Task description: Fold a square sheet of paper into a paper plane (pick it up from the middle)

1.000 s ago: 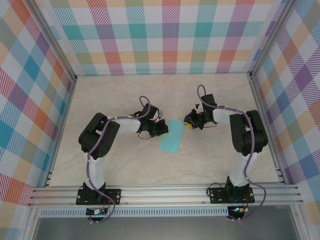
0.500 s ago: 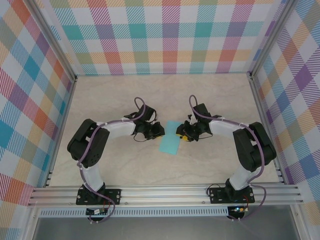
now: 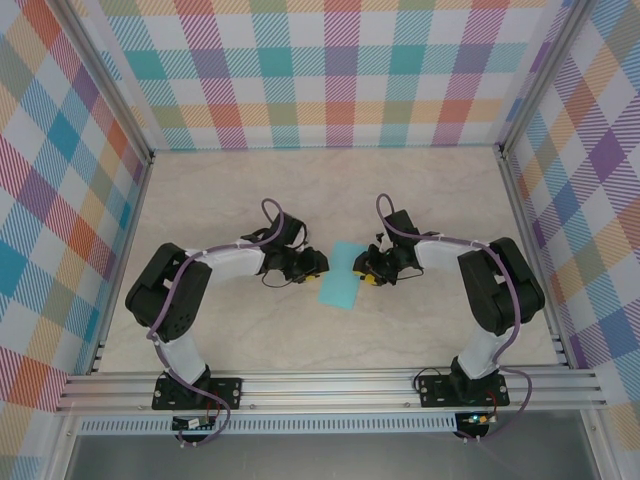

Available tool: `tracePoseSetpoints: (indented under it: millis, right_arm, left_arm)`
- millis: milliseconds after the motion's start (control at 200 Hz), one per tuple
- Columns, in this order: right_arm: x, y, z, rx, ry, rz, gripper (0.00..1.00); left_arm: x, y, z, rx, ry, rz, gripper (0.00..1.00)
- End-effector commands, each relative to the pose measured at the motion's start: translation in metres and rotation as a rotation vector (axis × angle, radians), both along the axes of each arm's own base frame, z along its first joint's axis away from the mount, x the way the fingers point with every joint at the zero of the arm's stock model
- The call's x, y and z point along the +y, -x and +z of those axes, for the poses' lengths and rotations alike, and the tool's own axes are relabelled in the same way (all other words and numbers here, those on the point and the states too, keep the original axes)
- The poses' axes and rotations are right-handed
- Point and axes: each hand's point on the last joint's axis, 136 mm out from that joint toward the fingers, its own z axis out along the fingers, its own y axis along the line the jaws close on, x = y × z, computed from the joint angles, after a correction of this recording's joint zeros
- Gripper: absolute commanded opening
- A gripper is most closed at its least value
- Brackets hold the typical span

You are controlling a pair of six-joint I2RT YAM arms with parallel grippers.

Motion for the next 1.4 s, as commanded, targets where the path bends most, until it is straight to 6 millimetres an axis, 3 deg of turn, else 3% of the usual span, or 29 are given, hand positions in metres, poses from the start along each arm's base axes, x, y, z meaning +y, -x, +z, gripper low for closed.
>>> tracePoseSetpoints:
  millis: [0,240,640,1400]
  right_arm:
    - [0.002,0.002,0.001,0.000,-0.009,-0.001,0.32]
    - [0.005,0.001,0.006,-0.018,-0.035,-0.003,0.31]
    - [0.006,0.004,-0.004,0.002,-0.028,0.011,0.31]
    - [-0.005,0.016,-0.026,0.053,0.035,0.006,0.30]
  left_arm:
    - [-0.002,-0.002,-0.008,0.029,0.017,-0.004,0.37]
    - [-0.004,-0.003,-0.015,0.046,0.012,-0.012,0.38]
    - [-0.008,-0.003,-0.021,0.063,0.021,-0.025,0.39]
    - [-0.019,-0.003,-0.010,0.049,0.069,-0.076,0.41]
